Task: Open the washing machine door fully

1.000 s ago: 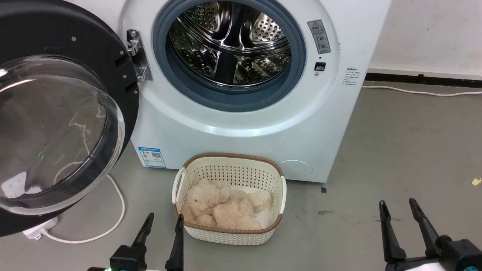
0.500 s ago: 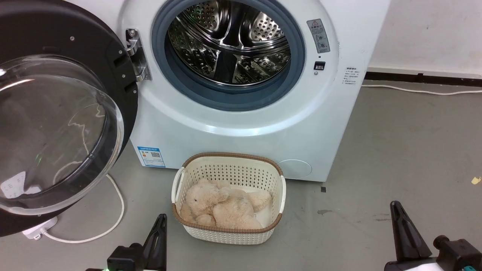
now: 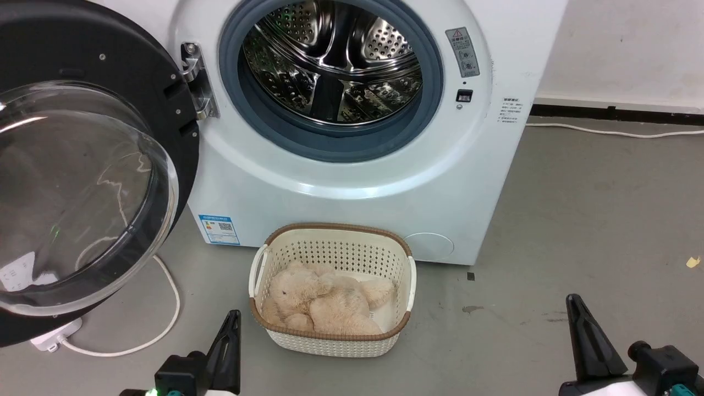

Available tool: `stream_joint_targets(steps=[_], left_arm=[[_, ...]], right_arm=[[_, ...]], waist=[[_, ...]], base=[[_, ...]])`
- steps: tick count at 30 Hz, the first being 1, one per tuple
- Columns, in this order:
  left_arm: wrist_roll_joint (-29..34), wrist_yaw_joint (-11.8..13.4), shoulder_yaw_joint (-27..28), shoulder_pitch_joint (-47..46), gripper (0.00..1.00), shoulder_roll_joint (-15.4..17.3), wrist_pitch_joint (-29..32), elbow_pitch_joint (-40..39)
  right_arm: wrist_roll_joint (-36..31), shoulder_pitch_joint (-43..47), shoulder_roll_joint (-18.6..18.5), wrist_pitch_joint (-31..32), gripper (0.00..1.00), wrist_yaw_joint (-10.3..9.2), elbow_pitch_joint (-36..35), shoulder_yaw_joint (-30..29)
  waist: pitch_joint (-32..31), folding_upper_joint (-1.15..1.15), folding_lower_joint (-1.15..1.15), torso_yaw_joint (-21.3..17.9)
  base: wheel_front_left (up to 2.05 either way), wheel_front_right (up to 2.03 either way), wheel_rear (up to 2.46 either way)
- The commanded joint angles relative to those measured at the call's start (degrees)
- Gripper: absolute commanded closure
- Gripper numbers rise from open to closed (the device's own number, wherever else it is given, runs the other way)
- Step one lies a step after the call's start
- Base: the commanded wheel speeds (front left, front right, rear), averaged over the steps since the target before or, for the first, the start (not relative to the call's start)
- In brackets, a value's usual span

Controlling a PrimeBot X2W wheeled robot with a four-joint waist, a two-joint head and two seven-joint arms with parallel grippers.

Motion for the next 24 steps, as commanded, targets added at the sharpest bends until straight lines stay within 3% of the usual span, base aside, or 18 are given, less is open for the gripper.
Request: stream_joint_targets(steps=[1, 24], left_arm=[[0.59, -0.35, 0.55, -0.59, 1.00, -0.45, 0.21, -0.19], [3.77, -2.23, 3.61, -1.56, 1.00, -2.27, 2.52, -0.67]], right_arm=[[-0.54, -0.62, 0.03, 0.24, 1.00, 0.01, -0.30, 0.08], [-2.06, -1.75, 0.07, 3.18, 1.00, 0.01, -0.82, 0.53]], waist=[[0.00, 0.00, 0.00, -0.03], [0.05, 0.00, 0.00, -0.56]], base=[[0.00, 0.00, 0.00], [0.00, 0.00, 0.00]])
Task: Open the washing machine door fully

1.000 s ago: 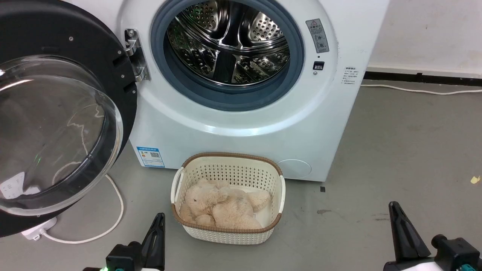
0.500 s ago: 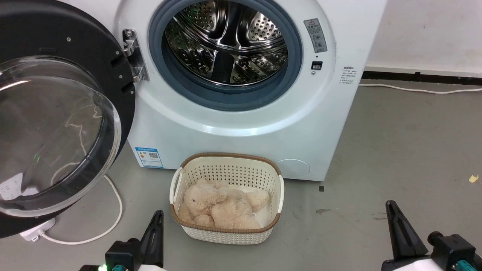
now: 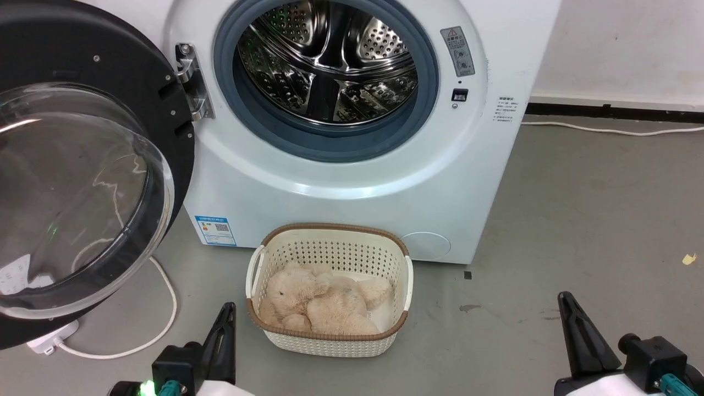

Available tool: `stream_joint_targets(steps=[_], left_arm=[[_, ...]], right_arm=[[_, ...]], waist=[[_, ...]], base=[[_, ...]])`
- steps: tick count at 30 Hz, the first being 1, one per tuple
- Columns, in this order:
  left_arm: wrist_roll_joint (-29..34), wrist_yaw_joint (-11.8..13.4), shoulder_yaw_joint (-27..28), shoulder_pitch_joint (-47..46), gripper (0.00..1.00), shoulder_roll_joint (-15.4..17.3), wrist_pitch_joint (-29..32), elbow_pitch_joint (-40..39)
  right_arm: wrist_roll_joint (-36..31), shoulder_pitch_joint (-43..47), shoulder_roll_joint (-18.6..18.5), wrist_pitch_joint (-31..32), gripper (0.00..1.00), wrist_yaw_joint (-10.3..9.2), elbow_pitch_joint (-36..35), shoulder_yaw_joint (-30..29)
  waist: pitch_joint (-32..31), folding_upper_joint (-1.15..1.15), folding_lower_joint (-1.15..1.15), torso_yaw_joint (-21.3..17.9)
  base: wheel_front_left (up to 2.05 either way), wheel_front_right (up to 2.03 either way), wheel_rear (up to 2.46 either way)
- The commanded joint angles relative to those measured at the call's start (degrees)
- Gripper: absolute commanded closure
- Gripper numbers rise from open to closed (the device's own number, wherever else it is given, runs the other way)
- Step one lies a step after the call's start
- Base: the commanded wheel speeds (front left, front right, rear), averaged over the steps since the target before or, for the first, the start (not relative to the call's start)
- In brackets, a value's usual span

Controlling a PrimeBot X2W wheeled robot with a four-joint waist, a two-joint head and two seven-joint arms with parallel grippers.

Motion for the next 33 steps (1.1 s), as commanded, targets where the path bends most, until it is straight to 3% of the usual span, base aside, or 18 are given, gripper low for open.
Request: stream_joint_targets(steps=[1, 33], left_arm=[[0.76, -0.31, 0.47, -1.04, 1.00, -0.50, 0.54, -0.31], [4.84, -2.72, 4.39, -2.27, 1.00, -2.83, 3.50, -0.92]], right_arm=[[-0.52, -1.07, 0.08, 0.38, 1.00, 0.01, -0.36, 0.10], [-2.46, -2.50, 0.13, 4.13, 1.00, 0.02, -1.02, 0.68]], waist=[[0.00, 0.00, 0.00, -0.03], [0.06, 0.00, -0.01, -0.71]], base=[[0.00, 0.00, 0.00], [0.00, 0.00, 0.00]])
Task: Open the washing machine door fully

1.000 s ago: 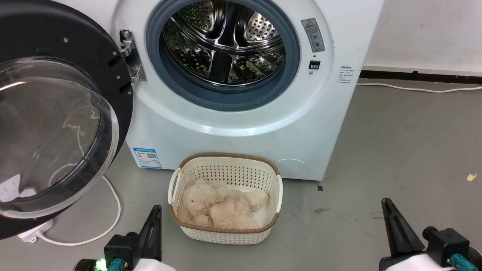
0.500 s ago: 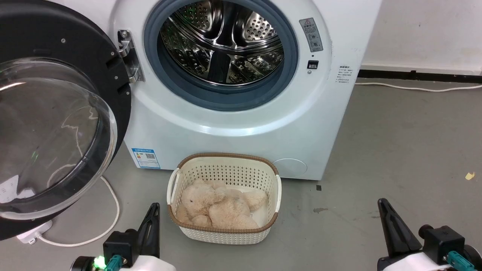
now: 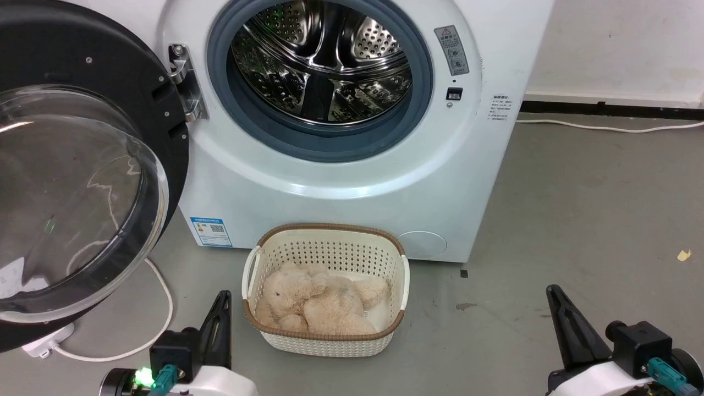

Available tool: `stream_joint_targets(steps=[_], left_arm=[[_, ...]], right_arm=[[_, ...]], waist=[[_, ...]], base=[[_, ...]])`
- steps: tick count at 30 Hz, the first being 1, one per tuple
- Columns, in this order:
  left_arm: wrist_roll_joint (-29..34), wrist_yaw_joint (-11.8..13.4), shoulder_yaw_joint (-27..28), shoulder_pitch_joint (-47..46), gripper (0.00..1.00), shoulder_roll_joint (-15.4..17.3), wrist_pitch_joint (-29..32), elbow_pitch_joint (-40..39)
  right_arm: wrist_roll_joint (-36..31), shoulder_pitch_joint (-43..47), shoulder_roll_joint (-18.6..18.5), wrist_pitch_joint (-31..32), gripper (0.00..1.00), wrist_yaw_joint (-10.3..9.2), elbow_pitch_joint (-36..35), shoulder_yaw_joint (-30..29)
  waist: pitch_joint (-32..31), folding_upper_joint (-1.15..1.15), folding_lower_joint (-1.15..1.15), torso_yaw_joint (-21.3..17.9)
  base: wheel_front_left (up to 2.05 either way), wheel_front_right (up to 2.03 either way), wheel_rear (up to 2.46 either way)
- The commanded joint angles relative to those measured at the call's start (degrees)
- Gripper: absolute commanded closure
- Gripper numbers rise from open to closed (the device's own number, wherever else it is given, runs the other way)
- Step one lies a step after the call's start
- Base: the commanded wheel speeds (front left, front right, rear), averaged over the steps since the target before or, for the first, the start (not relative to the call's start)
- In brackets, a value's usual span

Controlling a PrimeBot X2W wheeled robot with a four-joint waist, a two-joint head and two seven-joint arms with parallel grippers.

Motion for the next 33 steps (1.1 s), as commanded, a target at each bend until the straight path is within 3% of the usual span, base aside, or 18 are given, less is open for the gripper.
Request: stream_joint_targets(steps=[1, 33], left_arm=[[0.56, -0.33, 0.43, -0.86, 1.00, -0.22, 0.38, -0.25], [4.90, -2.89, 4.60, -2.18, 1.00, -2.70, 3.52, -0.90]], right_arm=[[-0.52, -0.76, 0.13, 0.36, 1.00, 0.02, -0.39, 0.14], [-2.59, -2.29, 0.19, 4.35, 1.00, 0.03, -1.10, 0.75]], waist=[[0.00, 0.00, 0.00, -0.02], [0.07, 0.00, 0.00, -0.75]], base=[[0.00, 0.00, 0.00], [0.00, 0.00, 0.00]])
